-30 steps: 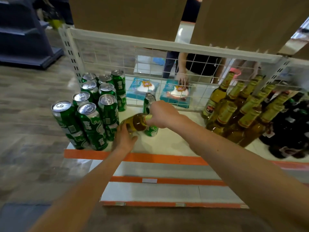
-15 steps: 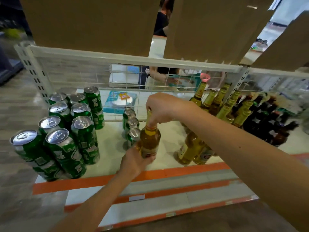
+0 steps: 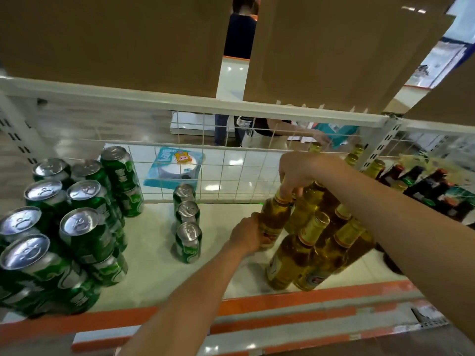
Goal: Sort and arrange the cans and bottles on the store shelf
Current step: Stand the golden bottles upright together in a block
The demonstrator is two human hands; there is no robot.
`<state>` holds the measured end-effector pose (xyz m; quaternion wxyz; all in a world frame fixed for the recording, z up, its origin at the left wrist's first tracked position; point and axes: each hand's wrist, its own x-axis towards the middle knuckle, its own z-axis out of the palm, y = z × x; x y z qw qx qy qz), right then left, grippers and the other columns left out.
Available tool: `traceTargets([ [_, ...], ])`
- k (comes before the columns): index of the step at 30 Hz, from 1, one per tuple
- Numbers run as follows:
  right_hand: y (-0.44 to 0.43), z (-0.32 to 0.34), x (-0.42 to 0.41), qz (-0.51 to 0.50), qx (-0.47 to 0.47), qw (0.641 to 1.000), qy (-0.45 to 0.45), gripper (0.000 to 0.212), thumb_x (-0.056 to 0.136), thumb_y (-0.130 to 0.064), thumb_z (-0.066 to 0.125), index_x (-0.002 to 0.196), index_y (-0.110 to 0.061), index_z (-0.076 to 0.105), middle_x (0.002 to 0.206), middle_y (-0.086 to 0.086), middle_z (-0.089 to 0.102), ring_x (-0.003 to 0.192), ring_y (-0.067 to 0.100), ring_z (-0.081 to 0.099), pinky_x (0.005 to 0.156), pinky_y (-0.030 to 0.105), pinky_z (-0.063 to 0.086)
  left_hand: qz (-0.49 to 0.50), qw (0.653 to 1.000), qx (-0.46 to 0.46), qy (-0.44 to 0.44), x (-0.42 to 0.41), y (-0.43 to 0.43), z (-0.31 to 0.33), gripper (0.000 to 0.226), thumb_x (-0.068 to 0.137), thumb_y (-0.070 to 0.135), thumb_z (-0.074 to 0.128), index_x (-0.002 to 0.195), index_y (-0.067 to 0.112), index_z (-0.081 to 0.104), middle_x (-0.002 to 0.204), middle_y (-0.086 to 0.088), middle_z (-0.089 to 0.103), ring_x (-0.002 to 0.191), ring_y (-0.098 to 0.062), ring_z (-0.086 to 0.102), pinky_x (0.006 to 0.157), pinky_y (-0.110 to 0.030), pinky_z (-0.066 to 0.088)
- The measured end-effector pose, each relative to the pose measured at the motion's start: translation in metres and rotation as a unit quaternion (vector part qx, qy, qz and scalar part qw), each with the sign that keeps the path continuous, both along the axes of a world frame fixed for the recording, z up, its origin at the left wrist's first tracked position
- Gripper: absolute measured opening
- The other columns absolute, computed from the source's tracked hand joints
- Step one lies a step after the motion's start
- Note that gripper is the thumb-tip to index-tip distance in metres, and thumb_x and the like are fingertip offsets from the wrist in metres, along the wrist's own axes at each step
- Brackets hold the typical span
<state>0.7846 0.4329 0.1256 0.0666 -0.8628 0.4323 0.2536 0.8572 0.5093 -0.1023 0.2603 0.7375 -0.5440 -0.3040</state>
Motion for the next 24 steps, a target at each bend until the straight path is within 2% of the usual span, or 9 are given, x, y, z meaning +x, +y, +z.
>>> traceTargets([
  [3, -0.02, -0.005, -0.004, -0.012, 0.023, 1.0, 0.003, 0.024, 0.087, -0.028, 0.072, 0.093, -0.005, 0.07, 0.071, -0.001, 0.075, 0.07, 0.009, 0.073, 0.075, 0.028, 0.058, -0.002, 0.996, -0.022, 0.084, -0.003, -0.007, -0.005, 0.051, 0.083, 0.035, 0.074, 0.126, 0.016, 0.055, 0.112, -0.008, 0.068, 0.1, -0.028, 0.067, 0.082, -0.038, 0.058],
  [6, -0.034, -0.008, -0.006, -0.03, 0.044, 0.998, 0.021, 0.025, 0.089, -0.029, 0.07, 0.095, -0.005, 0.069, 0.073, -0.001, 0.076, 0.073, 0.009, 0.074, 0.082, 0.032, 0.059, -0.002, 0.99, -0.031, 0.134, -0.003, -0.008, -0.009, 0.055, 0.085, 0.028, 0.074, 0.134, 0.017, 0.053, 0.118, -0.008, 0.068, 0.105, -0.025, 0.067, 0.091, -0.041, 0.056],
  [8, -0.038, -0.01, -0.004, -0.034, 0.043, 0.998, 0.036, 0.025, 0.09, -0.03, 0.069, 0.098, -0.006, 0.067, 0.074, 0.0, 0.076, 0.074, 0.01, 0.074, 0.08, 0.031, 0.06, -0.002, 0.989, -0.024, 0.149, -0.002, -0.006, -0.01, 0.059, 0.087, 0.024, 0.073, 0.14, 0.017, 0.049, 0.126, -0.01, 0.064, 0.109, -0.026, 0.065, 0.094, -0.043, 0.055],
  [12, -0.032, -0.009, 0.007, -0.028, 0.022, 0.997, 0.065, 0.028, 0.088, -0.03, 0.072, 0.105, -0.009, 0.063, 0.082, 0.0, 0.07, 0.078, 0.016, 0.073, 0.072, 0.031, 0.059, 0.021, 0.994, -0.07, 0.085, 0.003, 0.012, 0.006, 0.053, 0.093, 0.025, 0.064, 0.143, 0.019, 0.048, 0.134, -0.005, 0.058, 0.12, -0.022, 0.058, 0.099, -0.038, 0.05],
  [14, -0.027, -0.01, 0.017, 0.014, -0.048, 0.997, 0.061, 0.036, 0.088, -0.041, 0.07, 0.107, -0.012, 0.063, 0.096, -0.002, 0.063, 0.086, 0.018, 0.065, 0.071, 0.031, 0.052, 0.052, 0.987, -0.143, 0.045, 0.012, 0.029, 0.016, 0.041, 0.095, 0.02, 0.059, 0.136, 0.019, 0.055, 0.132, -0.002, 0.059, 0.12, -0.017, 0.056, 0.1, -0.034, 0.049],
  [17, -0.013, -0.016, 0.037, 0.059, -0.132, 0.989, 0.005, 0.035, 0.092, -0.046, 0.059, 0.094, -0.011, 0.064, 0.108, 0.001, 0.065, 0.092, 0.022, 0.059, 0.074, 0.031, 0.046, 0.087, 0.966, -0.242, -0.008, 0.034, 0.058, 0.026, 0.03, 0.095, 0.012, 0.055, 0.122, 0.021, 0.065, 0.123, 0.002, 0.061, 0.114, -0.012, 0.055, 0.095, -0.029, 0.049],
  [20, 0.008, -0.028, 0.063, 0.071, -0.115, 0.99, -0.045, 0.04, 0.093, -0.049, 0.056, 0.11, -0.016, 0.069, 0.118, 0.002, 0.063, 0.106, 0.025, 0.059, 0.083, 0.036, 0.049, 0.129, 0.947, -0.29, -0.042, 0.061, 0.088, 0.026, 0.027, 0.093, 0.008, 0.058, 0.114, 0.022, 0.068, 0.119, 0.006, 0.061, 0.112, -0.007, 0.053, 0.096, -0.021, 0.046],
  [24, 0.044, -0.053, 0.093, 0.055, -0.05, 0.995, -0.063, 0.043, 0.091, -0.047, 0.06, 0.12, -0.015, 0.064, 0.122, 0.004, 0.059, 0.109, 0.026, 0.057, 0.09, 0.039, 0.05, 0.209, 0.945, -0.245, -0.06, 0.09, 0.122, 0.008, 0.035, 0.088, 0.017, 0.067, 0.122, 0.022, 0.063, 0.129, 0.003, 0.055, 0.12, -0.017, 0.048, 0.101, -0.036, 0.047],
])
